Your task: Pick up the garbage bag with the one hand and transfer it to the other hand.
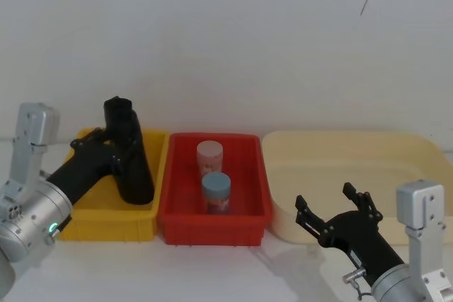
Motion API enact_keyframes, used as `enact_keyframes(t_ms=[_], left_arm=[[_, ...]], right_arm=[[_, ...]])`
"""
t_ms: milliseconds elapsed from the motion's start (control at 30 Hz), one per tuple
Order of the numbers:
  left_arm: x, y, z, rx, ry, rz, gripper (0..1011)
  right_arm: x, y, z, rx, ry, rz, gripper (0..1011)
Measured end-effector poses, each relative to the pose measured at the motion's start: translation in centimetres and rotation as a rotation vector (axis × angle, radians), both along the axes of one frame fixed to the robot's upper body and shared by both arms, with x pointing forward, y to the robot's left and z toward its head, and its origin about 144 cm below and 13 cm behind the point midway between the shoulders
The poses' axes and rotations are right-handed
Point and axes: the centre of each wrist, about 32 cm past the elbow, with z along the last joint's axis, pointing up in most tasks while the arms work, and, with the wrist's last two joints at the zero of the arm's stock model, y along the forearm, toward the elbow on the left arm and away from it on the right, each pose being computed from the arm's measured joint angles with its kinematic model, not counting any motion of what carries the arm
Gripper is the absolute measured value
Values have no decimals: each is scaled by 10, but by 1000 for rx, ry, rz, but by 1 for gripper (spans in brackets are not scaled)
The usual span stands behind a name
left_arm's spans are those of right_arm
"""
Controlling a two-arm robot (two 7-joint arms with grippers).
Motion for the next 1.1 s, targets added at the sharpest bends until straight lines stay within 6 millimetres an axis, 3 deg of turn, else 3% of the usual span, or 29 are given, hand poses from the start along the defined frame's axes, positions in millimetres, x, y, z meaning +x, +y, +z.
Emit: enact_keyframes(t_ms=[533, 1100], left_arm=[[-8, -5, 31, -99, -119, -234, 405], [0, -36, 47, -123, -167, -507, 405]], right_arm=[[0, 0, 0, 0, 0, 0, 1000], [0, 0, 0, 0, 0, 0, 1000]])
